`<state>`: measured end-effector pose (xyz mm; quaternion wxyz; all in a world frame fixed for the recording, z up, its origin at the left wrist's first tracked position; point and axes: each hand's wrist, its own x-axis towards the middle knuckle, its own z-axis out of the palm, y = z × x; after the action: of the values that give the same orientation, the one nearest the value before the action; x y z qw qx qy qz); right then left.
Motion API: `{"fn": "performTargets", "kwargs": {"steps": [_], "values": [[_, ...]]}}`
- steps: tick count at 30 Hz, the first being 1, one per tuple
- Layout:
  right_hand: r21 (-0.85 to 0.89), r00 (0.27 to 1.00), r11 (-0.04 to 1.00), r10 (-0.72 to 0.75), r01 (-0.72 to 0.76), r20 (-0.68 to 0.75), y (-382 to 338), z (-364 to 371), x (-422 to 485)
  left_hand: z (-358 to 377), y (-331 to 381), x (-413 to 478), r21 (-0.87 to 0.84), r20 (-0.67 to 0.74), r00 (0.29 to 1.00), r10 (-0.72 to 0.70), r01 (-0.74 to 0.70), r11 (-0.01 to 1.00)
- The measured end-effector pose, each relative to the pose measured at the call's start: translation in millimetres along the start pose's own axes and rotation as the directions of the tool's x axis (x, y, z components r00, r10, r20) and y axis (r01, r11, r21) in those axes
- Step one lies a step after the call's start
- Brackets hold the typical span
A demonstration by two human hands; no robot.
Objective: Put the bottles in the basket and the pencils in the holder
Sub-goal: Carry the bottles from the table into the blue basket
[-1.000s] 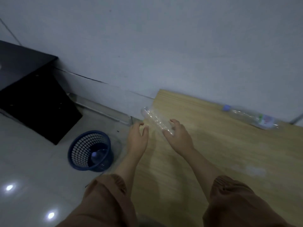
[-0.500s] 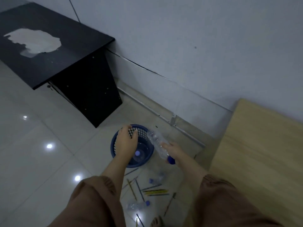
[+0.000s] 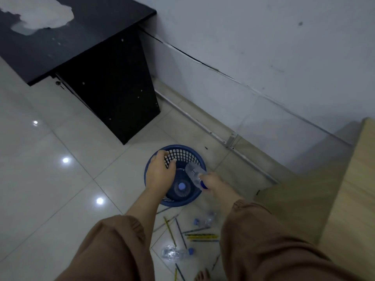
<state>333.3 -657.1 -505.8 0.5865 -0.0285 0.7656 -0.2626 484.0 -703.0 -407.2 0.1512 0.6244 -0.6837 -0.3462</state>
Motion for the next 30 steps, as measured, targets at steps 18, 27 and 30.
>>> {"fn": "performTargets", "kwargs": {"steps": [18, 27, 30], "values": [[0.114, 0.972, 0.966, -0.233, 0.232, -0.006, -3.4, -53.5, -61.5, 5.0, 56.0, -31.0, 0.016, 0.081, 0.989, 0.124, -0.125, 0.992], [0.339, 0.787, 0.717, -0.491, 0.609, -0.374, -3.1, -155.8, -174.3, 39.9, 184.8, -84.4, -0.040, 0.134, 0.942, 0.307, -0.305, 0.952], [0.231, 0.644, 0.644, -0.533, 0.729, -0.549, 13.9, -228.9, -214.8, 72.2, 242.9, -120.4, -0.106, 0.149, 0.901, 0.408, -0.396, 0.912]]}}
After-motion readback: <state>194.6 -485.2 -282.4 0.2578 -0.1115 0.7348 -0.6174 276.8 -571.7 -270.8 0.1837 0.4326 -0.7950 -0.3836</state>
